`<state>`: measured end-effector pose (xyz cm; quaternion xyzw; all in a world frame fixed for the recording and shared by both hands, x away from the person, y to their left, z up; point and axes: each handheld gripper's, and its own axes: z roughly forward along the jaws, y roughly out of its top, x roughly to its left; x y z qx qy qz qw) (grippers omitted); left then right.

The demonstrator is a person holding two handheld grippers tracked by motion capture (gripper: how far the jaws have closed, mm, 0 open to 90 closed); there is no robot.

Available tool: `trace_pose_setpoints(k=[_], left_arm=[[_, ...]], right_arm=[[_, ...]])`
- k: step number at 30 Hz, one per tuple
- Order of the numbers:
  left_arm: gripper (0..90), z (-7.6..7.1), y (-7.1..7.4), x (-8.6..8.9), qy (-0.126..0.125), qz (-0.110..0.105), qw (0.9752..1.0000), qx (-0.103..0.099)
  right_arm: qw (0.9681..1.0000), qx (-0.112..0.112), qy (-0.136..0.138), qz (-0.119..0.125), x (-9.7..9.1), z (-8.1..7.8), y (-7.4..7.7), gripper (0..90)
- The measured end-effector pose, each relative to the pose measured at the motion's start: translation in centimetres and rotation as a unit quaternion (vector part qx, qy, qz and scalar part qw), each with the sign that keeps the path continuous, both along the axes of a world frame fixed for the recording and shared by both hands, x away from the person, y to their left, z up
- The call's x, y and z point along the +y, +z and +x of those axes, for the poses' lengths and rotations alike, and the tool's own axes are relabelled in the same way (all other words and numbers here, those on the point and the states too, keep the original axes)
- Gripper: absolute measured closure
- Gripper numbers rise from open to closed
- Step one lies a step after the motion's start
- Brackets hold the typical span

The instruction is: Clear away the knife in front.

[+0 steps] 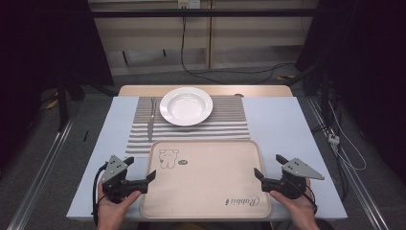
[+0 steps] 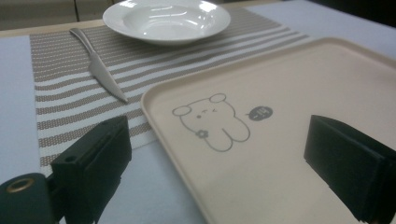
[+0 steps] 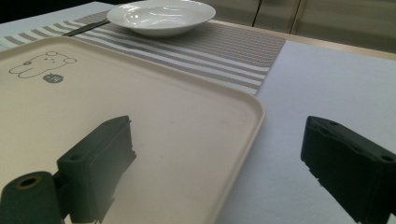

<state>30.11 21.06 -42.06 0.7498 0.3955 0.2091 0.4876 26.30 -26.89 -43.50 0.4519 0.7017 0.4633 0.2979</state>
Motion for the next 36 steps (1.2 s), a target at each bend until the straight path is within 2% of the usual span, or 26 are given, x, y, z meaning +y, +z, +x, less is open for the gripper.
trace_pose_setpoints(k=[4, 6, 9, 13, 18, 24, 26, 29, 33, 36], left_arm=[[7.0, 0.2, -0.1, -0.1, 0.001, 0.001, 1.0, -0.004], [6.7, 0.4, -0.2, -0.1, -0.002, 0.011, 0.9999, 0.003], [6.4, 0.7, -0.2, -0.1, -0.01, 0.01, 0.9998, 0.014], [6.4, 0.9, 0.1, 0.0, -0.005, 0.006, 0.9999, 0.014], [6.4, 1.4, 0.2, 0.2, -0.001, 0.008, 0.9998, 0.017], [5.5, 2.3, 0.9, 0.0, 0.0, 0.009, 0.9999, 0.008], [5.4, 2.5, 1.0, 0.0, -0.001, 0.012, 0.9999, 0.009], [5.1, 2.9, 1.1, -0.2, 0.002, 0.035, 0.9994, 0.003], [5.3, 3.5, 1.2, 0.0, 0.007, 0.026, 0.9996, 0.011], [5.4, 4.1, 1.5, -0.1, 0.0, 0.017, 0.9996, 0.02]], right_arm=[[1.0, 0.0, 0.004, 0.004, 0.0, 0.0, 0.0, 9.7], [1.0, -0.001, 0.006, 0.007, 0.0, 0.1, 0.0, 9.2], [0.9999, 0.002, 0.009, 0.005, 0.0, 0.3, 0.0, 7.5], [0.9998, 0.013, 0.011, 0.005, 0.0, 0.5, -0.2, 5.3], [0.9999, 0.014, 0.004, 0.001, 0.1, 0.7, -0.2, 4.8], [0.9999, 0.013, -0.002, -0.009, 0.0, 0.8, -0.1, 4.7], [0.9999, 0.014, -0.003, -0.009, -0.1, 0.9, -0.1, 4.7], [0.9998, 0.016, -0.003, -0.01, 0.0, 0.9, -0.1, 4.8], [0.9997, 0.018, 0.004, -0.016, 0.2, 1.0, -0.3, 5.3], [0.9997, 0.018, 0.004, -0.015, 0.2, 0.9, -0.3, 5.2]])
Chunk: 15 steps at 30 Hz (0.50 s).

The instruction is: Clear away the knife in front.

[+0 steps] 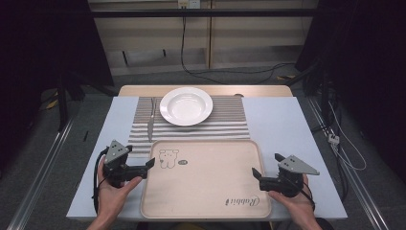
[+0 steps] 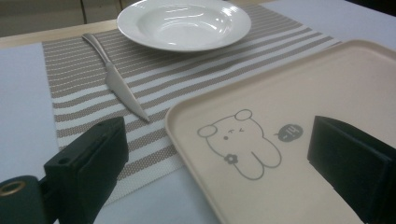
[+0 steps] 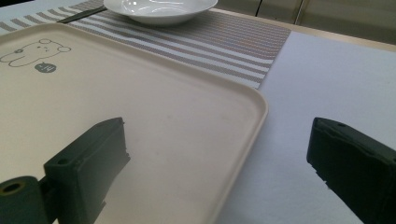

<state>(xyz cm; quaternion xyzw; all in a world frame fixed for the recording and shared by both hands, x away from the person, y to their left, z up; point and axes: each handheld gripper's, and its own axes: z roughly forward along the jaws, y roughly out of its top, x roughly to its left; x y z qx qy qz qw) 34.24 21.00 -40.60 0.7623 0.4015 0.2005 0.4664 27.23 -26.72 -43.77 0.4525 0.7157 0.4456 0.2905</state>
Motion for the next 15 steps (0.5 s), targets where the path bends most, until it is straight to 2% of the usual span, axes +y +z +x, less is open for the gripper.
trace_pose_setpoints(k=[6, 9, 12, 15], left_arm=[[5.3, 1.1, 0.3, 0.1, 0.003, 0.0, 1.0, -0.001], [5.3, 1.7, 0.3, -0.1, 0.004, 0.029, 0.9996, -0.005], [5.3, 2.7, 0.3, -0.3, 0.003, 0.025, 0.9995, 0.02], [5.5, 3.7, 0.4, -0.6, 0.007, 0.032, 0.9993, 0.018]], right_arm=[[1.0, 0.0, 0.003, -0.002, 0.0, 0.0, 0.0, 5.5], [1.0, 0.001, 0.002, -0.001, 0.0, 0.1, 0.0, 5.5], [1.0, 0.001, -0.002, 0.001, 0.0, 0.1, 0.0, 5.2], [1.0, 0.003, 0.002, -0.001, 0.0, 0.1, 0.0, 5.2]])
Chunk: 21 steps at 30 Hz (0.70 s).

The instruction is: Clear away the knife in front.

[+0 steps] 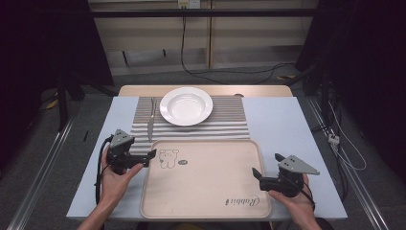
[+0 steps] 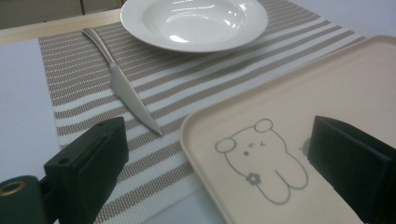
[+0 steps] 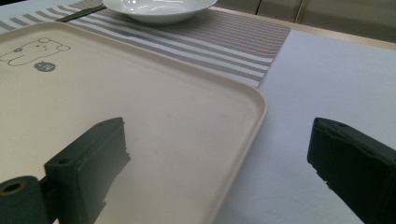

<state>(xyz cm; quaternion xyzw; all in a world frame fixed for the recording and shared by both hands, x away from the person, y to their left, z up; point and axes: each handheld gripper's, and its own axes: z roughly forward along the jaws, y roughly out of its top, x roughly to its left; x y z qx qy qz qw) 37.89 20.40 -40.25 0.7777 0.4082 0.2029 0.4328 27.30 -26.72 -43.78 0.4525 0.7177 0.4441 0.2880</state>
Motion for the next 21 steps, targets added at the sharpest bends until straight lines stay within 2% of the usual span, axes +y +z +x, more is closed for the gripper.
trace_pose_setpoints(k=[4, 7, 18, 21], left_arm=[[5.8, 1.5, 0.0, -0.1, 0.008, 0.013, 0.9999, 0.002], [5.8, 3.0, -0.2, -0.1, 0.016, 0.034, 0.9992, 0.014], [8.1, 7.3, -0.3, -0.5, 0.048, 0.048, 0.9974, 0.024], [8.3, 8.6, -0.4, -0.7, 0.053, 0.07, 0.9956, 0.034]], right_arm=[[1.0, 0.001, 0.004, -0.002, 0.1, 0.0, 0.0, 5.5], [1.0, 0.003, 0.005, 0.0, 0.0, 0.1, -0.1, 5.4], [0.9999, 0.008, 0.007, -0.001, 0.1, 0.5, -0.2, 5.7], [0.9999, 0.009, 0.008, -0.002, 0.1, 0.5, -0.2, 5.7]])
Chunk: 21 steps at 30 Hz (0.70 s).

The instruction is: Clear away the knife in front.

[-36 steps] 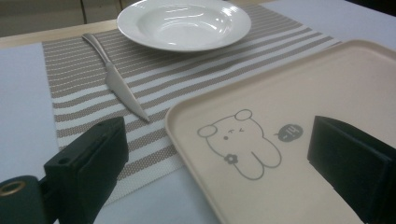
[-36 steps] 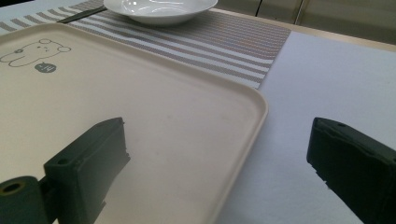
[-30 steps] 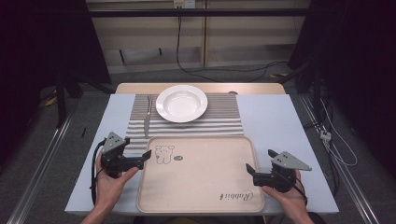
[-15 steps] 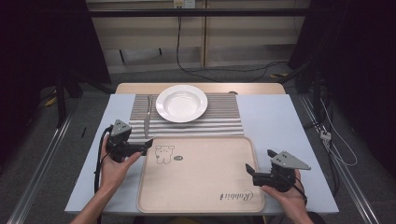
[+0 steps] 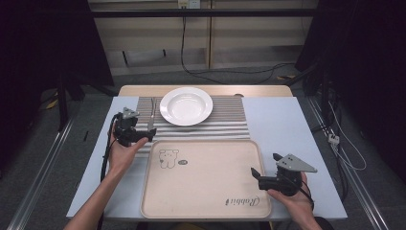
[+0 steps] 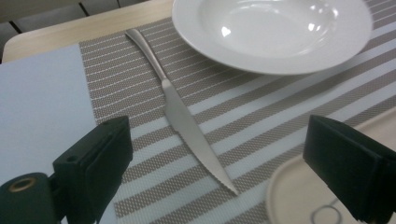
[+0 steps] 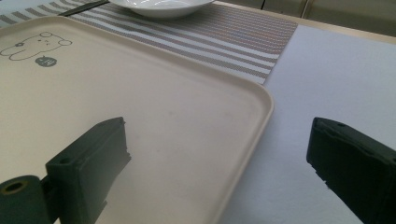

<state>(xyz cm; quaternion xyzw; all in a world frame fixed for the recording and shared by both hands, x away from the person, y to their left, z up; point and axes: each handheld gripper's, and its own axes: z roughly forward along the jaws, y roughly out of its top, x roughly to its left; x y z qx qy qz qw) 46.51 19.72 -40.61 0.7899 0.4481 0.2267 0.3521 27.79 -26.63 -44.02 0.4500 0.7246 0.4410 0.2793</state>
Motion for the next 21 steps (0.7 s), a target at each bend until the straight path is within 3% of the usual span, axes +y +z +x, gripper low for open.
trace_pose_setpoints(k=[3, 7, 10, 12, 18, 21], left_arm=[[8.6, 0.9, 0.2, -0.1, 0.004, -0.006, 1.0, 0.006], [9.5, 1.8, 0.7, -0.5, 0.004, 0.007, 0.9999, 0.007], [12.5, 2.6, 1.0, -0.7, 0.008, 0.003, 0.9999, 0.007], [12.2, 3.3, 1.0, -0.7, 0.011, 0.014, 0.9998, 0.009], [15.0, 5.7, 0.4, -0.2, 0.034, 0.007, 0.9992, 0.019], [15.5, 7.2, 0.0, -0.3, 0.038, 0.018, 0.9986, 0.034]], right_arm=[[1.0, 0.002, -0.001, -0.001, 0.1, 0.0, 0.0, 5.7], [1.0, 0.001, 0.0, -0.003, 0.1, -0.1, 0.0, 5.7], [1.0, 0.0, 0.0, -0.003, 0.1, -0.1, 0.0, 5.8], [1.0, 0.001, 0.0, -0.002, 0.1, -0.1, 0.0, 5.8], [1.0, 0.003, 0.006, -0.002, 0.1, 0.0, -0.1, 6.1], [0.9999, 0.006, 0.012, -0.003, 0.3, 0.0, -0.1, 6.1]])
